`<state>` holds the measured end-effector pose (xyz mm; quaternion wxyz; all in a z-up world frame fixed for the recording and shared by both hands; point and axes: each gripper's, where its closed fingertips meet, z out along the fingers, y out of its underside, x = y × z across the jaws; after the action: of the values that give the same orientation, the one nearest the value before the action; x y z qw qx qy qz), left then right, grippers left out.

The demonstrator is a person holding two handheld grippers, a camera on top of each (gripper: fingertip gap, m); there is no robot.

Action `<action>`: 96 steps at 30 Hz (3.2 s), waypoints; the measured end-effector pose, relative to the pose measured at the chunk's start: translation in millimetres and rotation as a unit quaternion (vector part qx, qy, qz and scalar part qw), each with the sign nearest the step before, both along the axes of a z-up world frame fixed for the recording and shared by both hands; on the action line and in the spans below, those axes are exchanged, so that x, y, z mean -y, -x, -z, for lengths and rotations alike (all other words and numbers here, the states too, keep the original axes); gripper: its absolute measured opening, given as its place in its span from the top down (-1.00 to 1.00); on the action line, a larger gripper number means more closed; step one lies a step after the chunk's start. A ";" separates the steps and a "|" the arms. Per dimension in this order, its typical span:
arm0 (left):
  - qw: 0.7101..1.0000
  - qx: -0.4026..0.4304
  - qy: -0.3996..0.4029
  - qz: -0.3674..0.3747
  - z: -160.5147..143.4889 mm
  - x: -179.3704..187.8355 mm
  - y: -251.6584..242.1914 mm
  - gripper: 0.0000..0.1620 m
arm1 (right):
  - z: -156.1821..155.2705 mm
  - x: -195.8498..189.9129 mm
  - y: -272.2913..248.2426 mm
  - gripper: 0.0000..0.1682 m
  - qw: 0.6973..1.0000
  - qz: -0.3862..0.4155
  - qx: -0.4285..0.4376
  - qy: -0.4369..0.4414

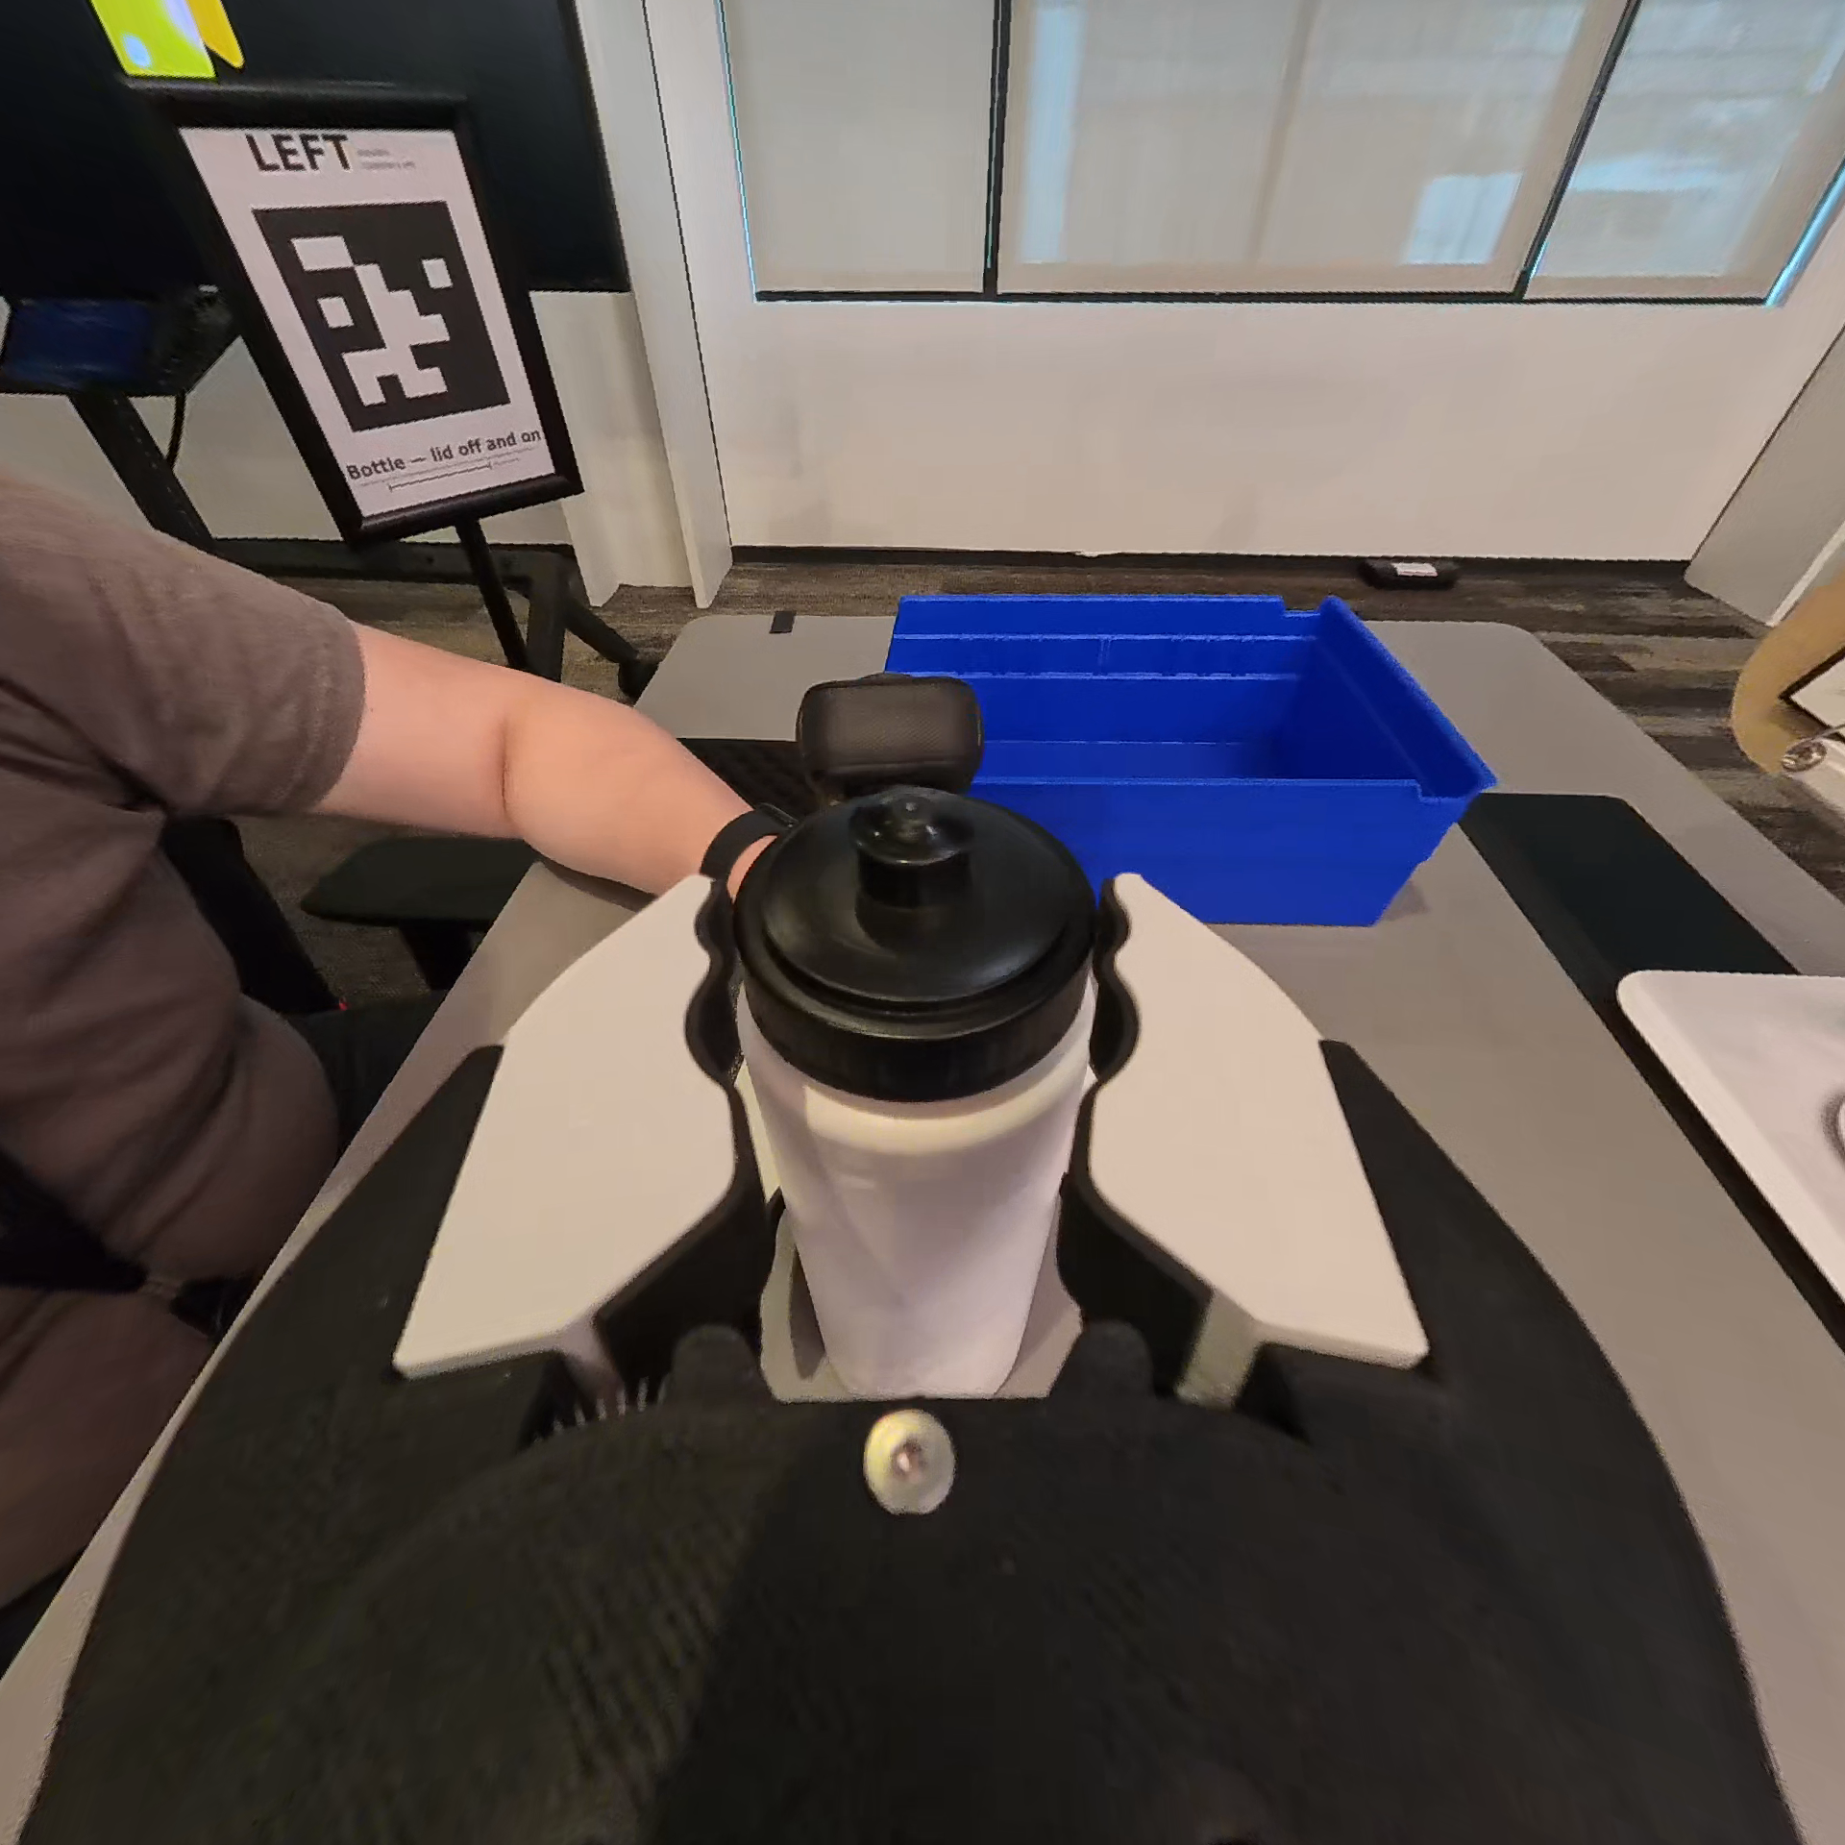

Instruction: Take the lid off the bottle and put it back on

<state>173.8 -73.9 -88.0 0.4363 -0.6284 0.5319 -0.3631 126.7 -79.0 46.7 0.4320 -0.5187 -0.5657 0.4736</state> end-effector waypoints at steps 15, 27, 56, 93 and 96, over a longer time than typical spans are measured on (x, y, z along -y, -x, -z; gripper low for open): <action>0.991 -0.006 0.017 -0.129 0.1 -35.4 21.6 -0.26 | 6.3 -30.4 17.8 0.12 0.981 0.182 0.051 -0.046; 1.000 -0.013 0.017 -0.022 1.3 -1.2 1.7 -0.26 | 6.0 -7.0 6.6 0.11 0.998 0.045 0.034 -0.002; 0.988 -0.028 0.032 -0.149 1.5 -33.8 18.8 -0.26 | 12.9 -37.5 18.6 0.11 0.979 0.197 0.044 0.029; 0.999 -0.032 0.000 -0.036 3.1 -6.1 6.1 -0.26 | 2.4 -3.3 3.3 0.15 1.000 0.016 0.008 0.014; 0.998 -0.036 0.000 -0.044 3.5 -8.4 7.3 -0.26 | 3.1 -6.1 4.1 0.16 0.999 0.035 0.021 0.008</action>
<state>166.6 -65.6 -91.6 0.4323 -0.6638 0.5191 -0.3211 122.6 -72.8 43.6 0.4319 -0.5514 -0.5527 0.4516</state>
